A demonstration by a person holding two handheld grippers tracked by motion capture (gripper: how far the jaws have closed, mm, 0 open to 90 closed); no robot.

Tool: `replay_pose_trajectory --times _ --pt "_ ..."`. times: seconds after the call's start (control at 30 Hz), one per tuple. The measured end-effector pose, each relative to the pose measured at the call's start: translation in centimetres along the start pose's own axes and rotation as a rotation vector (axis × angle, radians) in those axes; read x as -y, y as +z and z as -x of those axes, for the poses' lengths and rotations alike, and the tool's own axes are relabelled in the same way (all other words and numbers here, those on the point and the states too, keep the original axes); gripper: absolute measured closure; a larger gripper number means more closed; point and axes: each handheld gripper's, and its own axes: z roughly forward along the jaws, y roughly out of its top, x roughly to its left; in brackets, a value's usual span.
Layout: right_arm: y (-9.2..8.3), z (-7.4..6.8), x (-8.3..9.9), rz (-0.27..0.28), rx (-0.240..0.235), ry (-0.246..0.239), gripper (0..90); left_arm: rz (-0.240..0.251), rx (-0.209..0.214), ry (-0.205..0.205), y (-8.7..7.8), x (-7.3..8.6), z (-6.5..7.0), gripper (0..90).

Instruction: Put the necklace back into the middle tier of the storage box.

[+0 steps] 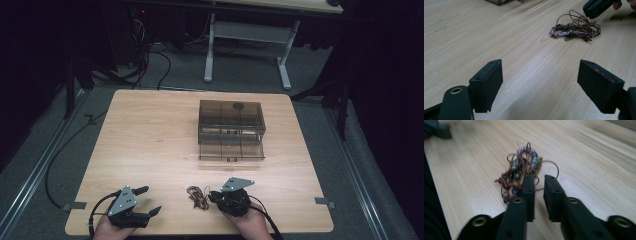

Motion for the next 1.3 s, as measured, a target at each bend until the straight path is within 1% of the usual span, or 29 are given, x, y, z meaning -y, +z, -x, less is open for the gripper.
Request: replay_pose_trajectory --times 0.03,0.07,0.1,0.13,0.17,0.2,0.23,0.27,0.3,0.33,0.37,0.43,0.47,0.5,0.57,0.6,0.63,0.7,0.8,0.83,0.97,1.0,1.07,1.1,1.2,1.23,1.3 --pt "0.0 0.0 0.0 0.000 0.000 0.000 73.3 0.000 0.000 0.000 0.0 0.0 0.0 21.0" --pt "0.1 0.0 -0.2 0.007 -0.013 0.004 67.1 -0.001 0.001 0.000 0.0 0.0 0.0 21.0" --pt "0.5 -0.3 -0.6 0.011 -0.047 0.009 54.5 -0.001 0.001 -0.001 0.0 0.0 0.0 20.9" --pt "0.5 -0.3 -0.6 0.011 -0.047 0.009 54.5 -0.001 0.001 -0.001 0.0 0.0 0.0 21.0" --pt "1.2 -0.7 -0.9 0.004 -0.059 -0.002 46.8 -0.002 0.002 0.000 0.0 0.0 0.0 21.0" --pt "1.7 -1.0 -1.1 -0.006 -0.062 -0.008 44.8 -0.002 0.002 -0.001 0.0 0.0 0.0 21.0" --pt "1.7 -1.0 -1.1 -0.006 -0.062 -0.008 44.8 -0.002 0.002 -0.001 0.0 0.0 0.0 21.0" --pt "2.5 -1.2 -1.3 -0.027 -0.051 -0.032 41.9 -0.001 0.002 -0.001 0.0 0.0 0.0 20.9" --pt "2.5 -1.2 -1.3 -0.027 -0.051 -0.032 41.9 0.000 0.003 -0.003 0.0 0.0 0.0 20.9" --pt "2.9 -1.3 -1.3 -0.036 -0.039 -0.046 41.9 0.001 0.004 -0.004 0.0 0.0 0.0 21.0" --pt "3.4 -1.4 -1.5 -0.048 -0.028 -0.064 42.4 0.000 0.005 -0.004 0.0 0.0 0.0 20.9" --pt "3.5 -1.4 -1.6 -0.048 -0.026 -0.065 43.2 0.001 0.006 -0.005 0.0 0.0 0.0 20.9" --pt "3.7 -1.7 -1.6 -0.057 0.002 -0.095 49.8 0.000 0.006 -0.005 0.0 0.0 0.0 20.9" --pt "3.7 -1.7 -1.6 -0.057 0.002 -0.095 49.8 0.000 0.006 -0.005 0.0 0.0 0.0 20.9" --pt "3.8 -2.0 -1.4 -0.056 0.023 -0.134 55.9 0.000 0.006 -0.004 0.0 0.0 0.0 20.9" --pt "3.8 -2.0 -1.4 -0.058 0.030 -0.139 61.9 -0.002 0.006 -0.003 0.0 0.0 0.0 20.9" --pt "3.7 -1.9 -1.4 -0.059 0.027 -0.138 67.8 -0.003 0.007 -0.003 0.0 0.0 0.0 20.9" --pt "3.7 -1.8 -1.4 -0.056 0.016 -0.124 72.1 -0.002 0.006 -0.002 0.0 0.0 0.0 20.9" --pt "3.6 -1.8 -1.4 -0.059 0.013 -0.131 72.9 -0.003 0.006 -0.003 0.0 0.0 0.0 20.9" --pt "3.6 -1.8 -1.4 -0.056 0.008 -0.123 76.3 -0.003 0.006 -0.003 0.0 0.0 0.0 20.9" --pt "3.5 -1.8 -1.4 -0.056 0.013 -0.119 76.6 -0.002 0.006 -0.003 0.0 0.0 0.0 20.9" --pt "3.3 -1.8 -1.4 -0.047 0.022 -0.124 76.7 -0.001 0.006 -0.004 0.0 0.0 0.0 20.9" --pt "3.2 -1.7 -1.4 -0.037 0.020 -0.117 76.8 -0.001 0.006 -0.004 0.0 0.0 0.0 20.9" --pt "2.9 -1.6 -1.5 -0.018 0.019 -0.107 76.8 -0.001 0.006 -0.004 0.0 0.0 0.0 20.9" --pt "2.2 -1.4 -1.6 0.016 0.014 -0.098 76.8 -0.001 0.006 -0.003 0.0 0.0 0.0 20.9" --pt "2.2 -1.4 -1.6 0.016 0.014 -0.098 76.8 -0.001 0.006 -0.003 0.0 0.0 0.0 20.9" --pt "1.3 -1.1 -1.6 0.043 0.016 -0.081 76.8 0.000 0.005 -0.004 0.0 0.0 0.0 20.9"
